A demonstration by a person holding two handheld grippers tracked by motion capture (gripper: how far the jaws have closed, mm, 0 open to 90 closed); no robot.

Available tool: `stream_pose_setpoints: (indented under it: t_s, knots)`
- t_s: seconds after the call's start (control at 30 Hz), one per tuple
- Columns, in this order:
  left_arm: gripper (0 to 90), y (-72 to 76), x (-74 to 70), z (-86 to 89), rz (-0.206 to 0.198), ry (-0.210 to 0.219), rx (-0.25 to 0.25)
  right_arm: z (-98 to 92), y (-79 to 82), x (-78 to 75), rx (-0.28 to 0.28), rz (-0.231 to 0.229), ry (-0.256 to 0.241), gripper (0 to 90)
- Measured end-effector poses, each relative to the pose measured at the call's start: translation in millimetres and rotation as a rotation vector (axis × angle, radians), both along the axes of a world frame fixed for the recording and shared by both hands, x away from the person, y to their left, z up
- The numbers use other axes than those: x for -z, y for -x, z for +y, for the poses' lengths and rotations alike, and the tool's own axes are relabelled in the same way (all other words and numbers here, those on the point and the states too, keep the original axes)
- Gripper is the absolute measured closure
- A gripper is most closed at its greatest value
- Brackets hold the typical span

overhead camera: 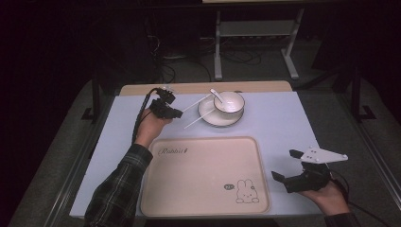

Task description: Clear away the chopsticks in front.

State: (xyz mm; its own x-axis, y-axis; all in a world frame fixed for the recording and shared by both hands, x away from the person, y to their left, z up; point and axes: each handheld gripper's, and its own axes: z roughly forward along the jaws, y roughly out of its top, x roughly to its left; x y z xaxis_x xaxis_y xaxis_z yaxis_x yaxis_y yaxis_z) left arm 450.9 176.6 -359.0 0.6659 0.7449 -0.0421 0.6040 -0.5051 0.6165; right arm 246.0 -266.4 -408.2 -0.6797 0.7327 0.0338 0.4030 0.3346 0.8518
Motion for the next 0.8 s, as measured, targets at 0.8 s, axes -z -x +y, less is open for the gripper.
stream_pose_setpoints:
  t_s: [0.8]
  knots:
    - [85.9,106.2,-9.5,54.3,-0.057,0.106,-0.010,2.4,0.3,0.5,0.000,0.003,0.007,0.0]
